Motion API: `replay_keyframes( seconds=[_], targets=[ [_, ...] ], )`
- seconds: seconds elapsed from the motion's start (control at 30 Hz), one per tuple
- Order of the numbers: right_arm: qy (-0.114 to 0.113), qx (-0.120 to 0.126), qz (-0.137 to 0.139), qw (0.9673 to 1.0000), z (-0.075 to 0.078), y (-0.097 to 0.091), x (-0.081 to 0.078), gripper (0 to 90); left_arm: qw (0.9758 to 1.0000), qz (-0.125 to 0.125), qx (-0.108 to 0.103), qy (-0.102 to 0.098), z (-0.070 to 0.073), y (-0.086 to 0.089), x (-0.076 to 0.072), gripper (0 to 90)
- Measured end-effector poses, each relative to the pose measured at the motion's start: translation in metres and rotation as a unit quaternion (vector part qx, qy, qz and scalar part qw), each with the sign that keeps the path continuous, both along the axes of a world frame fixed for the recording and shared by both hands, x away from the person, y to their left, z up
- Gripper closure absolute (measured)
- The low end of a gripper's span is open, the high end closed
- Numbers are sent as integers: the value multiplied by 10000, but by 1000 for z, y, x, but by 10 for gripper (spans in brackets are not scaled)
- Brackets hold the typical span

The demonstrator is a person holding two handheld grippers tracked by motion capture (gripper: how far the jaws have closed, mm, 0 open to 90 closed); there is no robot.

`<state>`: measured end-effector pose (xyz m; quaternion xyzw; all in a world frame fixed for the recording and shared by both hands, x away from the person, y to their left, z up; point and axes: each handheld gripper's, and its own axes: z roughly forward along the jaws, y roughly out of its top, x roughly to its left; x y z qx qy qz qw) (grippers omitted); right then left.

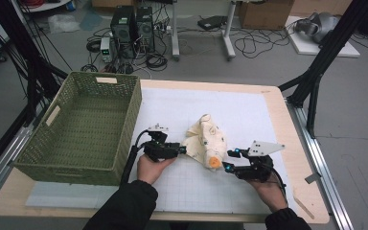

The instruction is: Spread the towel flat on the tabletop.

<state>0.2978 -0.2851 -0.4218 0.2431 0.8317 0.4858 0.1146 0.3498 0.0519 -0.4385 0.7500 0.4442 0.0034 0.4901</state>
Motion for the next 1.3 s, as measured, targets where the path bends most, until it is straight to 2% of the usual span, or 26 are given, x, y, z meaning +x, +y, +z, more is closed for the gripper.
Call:
replay_keyframes(
  seconds=[0.07,0.1,0.13,0.23,0.3,0.4,0.5,0.7,0.77,0.9,1.0,1.1,1.3],
  targets=[
    [-17,-75,42,10000,-1,3,4,542,9999,75,-75,0,-1,0,2,624],
    [5,-104,34,9999,-1,4,7,553,9999,92,-49,33,-3,-2,3,639],
    [16,-139,18,9999,-2,5,10,566,9999,89,5,66,-4,-4,4,657],
    [140,-232,19,9996,-6,8,16,599,9991,26,345,226,-9,-14,5,695],
    [213,-360,38,9991,-10,12,20,623,9984,23,566,80,-10,-21,4,740],
    [309,-563,57,9979,-15,16,24,646,9975,58,710,2,-9,-23,4,815],
    [383,-743,82,9965,-21,20,28,690,9971,21,758,-63,-10,-23,5,878],
    [449,-843,210,9952,-25,23,31,828,9959,-12,887,-160,-8,-22,2,892],
    [444,-851,215,9951,-24,22,30,870,9957,-48,905,-185,-6,-21,0,893],
    [472,-761,236,9957,-20,18,28,876,9963,-34,815,-266,-1,-17,-5,894],
    [416,-688,246,9965,-14,14,24,876,9964,-24,776,-353,4,-12,-11,894],
    [300,-632,240,9973,-6,9,20,876,9973,-1,630,-382,9,-8,-18,894],
    [145,-503,243,9983,8,-1,7,877,9967,-44,614,-522,16,0,-33,894]
  ],
)
